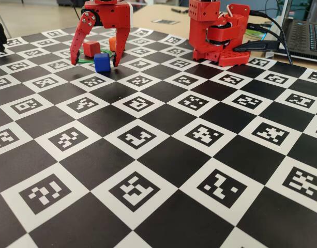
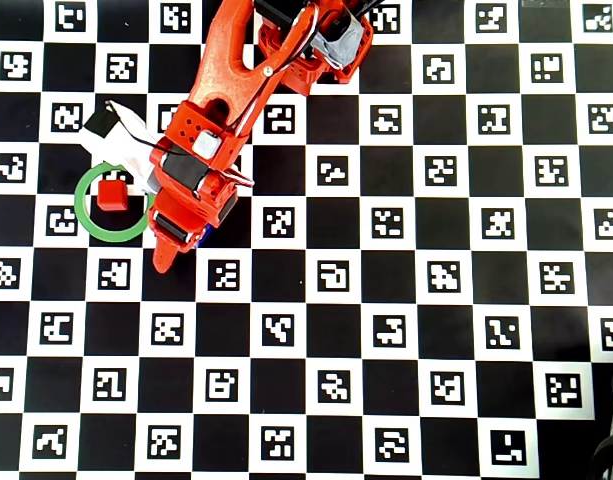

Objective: Grab the red cube then put it in the green circle then put the blue cube on top and finally the orange cube on top

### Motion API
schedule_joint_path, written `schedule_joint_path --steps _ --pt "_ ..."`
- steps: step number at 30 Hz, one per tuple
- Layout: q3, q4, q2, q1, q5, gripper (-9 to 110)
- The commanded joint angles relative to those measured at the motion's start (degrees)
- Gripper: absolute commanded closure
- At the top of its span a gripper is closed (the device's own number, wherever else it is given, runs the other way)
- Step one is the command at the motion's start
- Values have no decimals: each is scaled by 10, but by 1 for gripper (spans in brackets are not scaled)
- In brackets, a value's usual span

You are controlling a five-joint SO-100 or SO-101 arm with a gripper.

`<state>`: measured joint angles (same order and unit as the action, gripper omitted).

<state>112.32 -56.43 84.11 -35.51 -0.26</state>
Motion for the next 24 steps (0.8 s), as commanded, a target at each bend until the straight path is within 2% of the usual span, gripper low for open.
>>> schedule_joint_path --steps 1,11,17,24 --pt "-29 5 11 0 -3 68" --pt "-31 5 16 1 -1 92" --pt "-95 -76 28 -11 -20 92" --pt "-213 -204 51 -46 -111 93"
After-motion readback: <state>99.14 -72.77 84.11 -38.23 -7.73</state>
